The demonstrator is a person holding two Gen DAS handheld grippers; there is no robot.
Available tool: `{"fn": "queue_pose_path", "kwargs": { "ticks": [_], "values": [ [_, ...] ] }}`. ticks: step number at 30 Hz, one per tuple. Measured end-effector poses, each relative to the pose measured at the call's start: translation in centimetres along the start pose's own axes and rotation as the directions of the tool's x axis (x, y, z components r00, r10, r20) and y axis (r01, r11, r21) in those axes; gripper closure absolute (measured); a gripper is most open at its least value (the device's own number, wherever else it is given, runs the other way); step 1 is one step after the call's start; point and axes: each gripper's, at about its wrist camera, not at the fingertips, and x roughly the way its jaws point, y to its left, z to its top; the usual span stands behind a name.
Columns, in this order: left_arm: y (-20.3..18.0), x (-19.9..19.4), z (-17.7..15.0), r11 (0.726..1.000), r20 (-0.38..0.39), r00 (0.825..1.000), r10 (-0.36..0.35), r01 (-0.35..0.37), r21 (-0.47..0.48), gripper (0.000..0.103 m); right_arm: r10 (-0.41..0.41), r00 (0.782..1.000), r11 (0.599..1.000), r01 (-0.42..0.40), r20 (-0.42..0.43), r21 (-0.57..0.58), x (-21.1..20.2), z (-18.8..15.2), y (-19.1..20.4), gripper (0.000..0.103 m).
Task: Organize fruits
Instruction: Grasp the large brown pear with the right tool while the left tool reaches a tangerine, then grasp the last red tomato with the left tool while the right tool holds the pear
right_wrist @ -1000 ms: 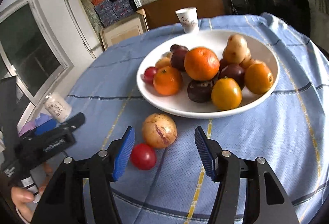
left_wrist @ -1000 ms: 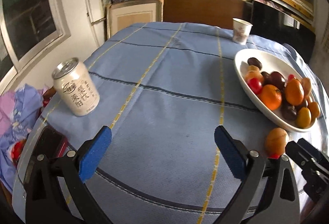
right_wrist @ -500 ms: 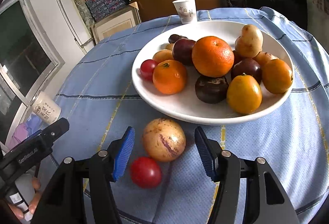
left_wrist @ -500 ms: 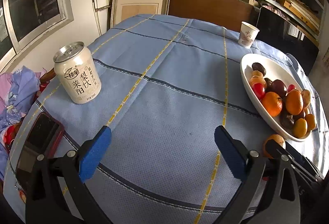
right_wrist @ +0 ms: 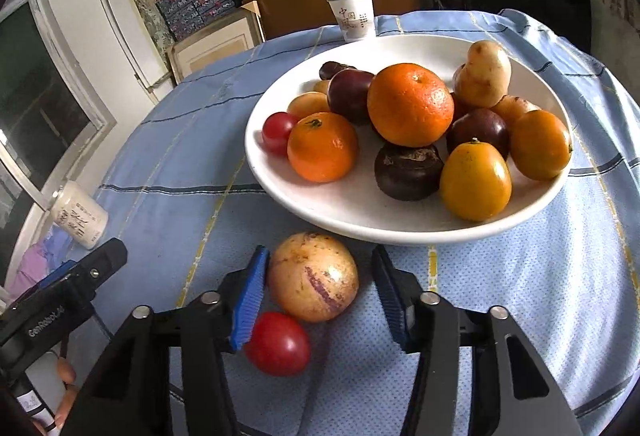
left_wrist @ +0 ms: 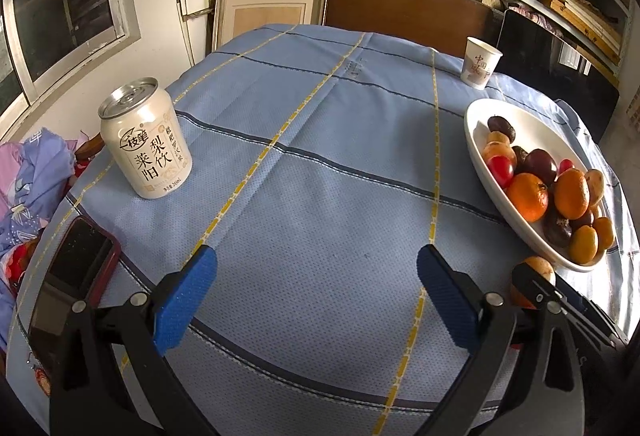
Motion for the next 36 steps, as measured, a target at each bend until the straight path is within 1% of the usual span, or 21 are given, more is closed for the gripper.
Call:
{"fn": "queue_pose_path", "kwargs": {
  "ticks": [2, 4, 9, 14, 15, 17, 19, 21, 22, 24, 25, 26, 27, 28, 29, 30, 31, 32, 34, 35, 36],
  "values": [
    [-0.1, 0.1, 0.0, 1.000, -0.004, 1.000, -0.002, 0.002, 0.002, 0.005, 0.003, 1.000, 1.000, -0.003, 0.001, -0.010, -0.1, 0.0, 0.2, 0.059],
    [-0.1, 0.2, -0.1, 1.000, -0.006, 1.000, -0.001, 0.001, 0.003, 0.005, -0.002, 1.000, 1.000, 0.002, 0.002, -0.011, -0.2, -0.1, 0.2, 0.059],
    [0.0, 0.3, -0.1, 1.000, -0.007, 1.000, 0.006, -0.006, 0.001, 0.005, 0.020, 1.000, 1.000, -0.020, 0.001, 0.004, -0.6, -0.1, -0.1, 0.060],
    [0.1, 0.8, -0.1, 1.000, -0.023, 1.000, 0.011, -0.011, -0.004, 0.005, 0.076, 0.997, 0.996, -0.075, 0.020, -0.038, -2.0, -0.2, 0.5, 0.060],
    [0.1, 0.9, -0.2, 1.000, -0.025, 1.000, 0.013, -0.013, -0.003, 0.005, 0.094, 0.995, 0.995, -0.093, 0.025, -0.042, -2.4, -0.1, 0.6, 0.060],
    [0.1, 1.1, -0.1, 1.000, -0.029, 1.000, 0.011, -0.012, -0.004, 0.005, 0.160, 0.986, 0.987, -0.158, 0.045, -0.029, -3.9, 0.1, 0.3, 0.060],
    [-0.1, 1.2, -0.2, 1.000, -0.040, 0.999, -0.015, 0.015, -0.003, 0.005, 0.211, 0.974, 0.977, -0.213, 0.087, 0.009, -5.5, 0.7, -0.5, 0.060],
    [-0.6, 1.4, -0.3, 0.997, -0.057, 0.996, -0.073, 0.074, 0.020, 0.005, 0.226, 0.963, 0.971, -0.234, 0.149, 0.040, -7.2, 1.3, -1.5, 0.060],
    [-1.3, 1.3, -0.4, 0.992, -0.066, 0.991, -0.118, 0.121, 0.044, 0.005, 0.218, 0.960, 0.972, -0.230, 0.175, 0.050, -7.8, 1.5, -2.1, 0.060],
    [-2.7, 1.0, -0.9, 0.973, -0.083, 0.976, -0.199, 0.207, 0.098, 0.005, 0.196, 0.959, 0.975, -0.212, 0.205, 0.063, -8.6, 1.7, -2.9, 0.060],
    [-3.7, 0.9, -1.3, 0.952, -0.100, 0.960, -0.261, 0.273, 0.139, 0.005, 0.180, 0.959, 0.977, -0.200, 0.219, 0.073, -9.0, 1.9, -3.5, 0.060],
    [-4.9, 0.6, -1.8, 0.923, -0.125, 0.939, -0.321, 0.340, 0.182, 0.005, 0.171, 0.959, 0.977, -0.194, 0.227, 0.084, -9.2, 2.0, -4.0, 0.060],
    [-5.6, 0.5, -2.1, 0.904, -0.138, 0.926, -0.350, 0.373, 0.208, 0.005, 0.167, 0.958, 0.976, -0.193, 0.232, 0.097, -9.4, 2.1, -4.5, 0.060],
    [-6.9, 0.1, -2.8, 0.868, -0.157, 0.907, -0.392, 0.421, 0.263, 0.005, 0.164, 0.958, 0.974, -0.195, 0.236, 0.116, -9.6, 2.1, -5.1, 0.060],
    [-7.6, -0.3, -3.2, 0.848, -0.159, 0.900, -0.405, 0.435, 0.304, 0.005, 0.160, 0.958, 0.973, -0.194, 0.237, 0.128, -9.6, 2.2, -5.5, 0.060],
    [-8.2, -0.7, -3.7, 0.832, -0.156, 0.898, -0.411, 0.440, 0.338, 0.005, 0.157, 0.958, 0.971, -0.193, 0.239, 0.139, -9.7, 2.2, -5.8, 0.059],
    [-9.1, -1.2, -4.3, 0.811, -0.143, 0.899, -0.413, 0.435, 0.391, 0.005, 0.154, 0.958, 0.970, -0.193, 0.240, 0.148, -9.8, 2.2, -6.2, 0.060],
    [-9.7, -1.5, -4.6, 0.798, -0.130, 0.902, -0.411, 0.425, 0.427, 0.007, 0.152, 0.959, 0.969, -0.192, 0.241, 0.153, -9.8, 2.2, -6.4, 0.060],
    [-10.4, -1.9, -5.1, 0.777, -0.123, 0.905, -0.408, 0.415, 0.473, 0.023, 0.149, 0.958, 0.969, -0.191, 0.245, 0.159, -9.7, 2.3, -6.6, 0.059],
    [-10.6, -1.8, -5.3, 0.770, -0.130, 0.903, -0.409, 0.418, 0.482, 0.025, 0.146, 0.958, 0.969, -0.189, 0.246, 0.160, -9.7, 2.3, -6.7, 0.059],
    [-10.8, -1.6, -5.4, 0.767, -0.138, 0.903, -0.407, 0.419, 0.486, 0.031, 0.144, 0.958, 0.969, -0.188, 0.248, 0.162, -9.7, 2.2, -6.8, 0.059]
  ]
}}
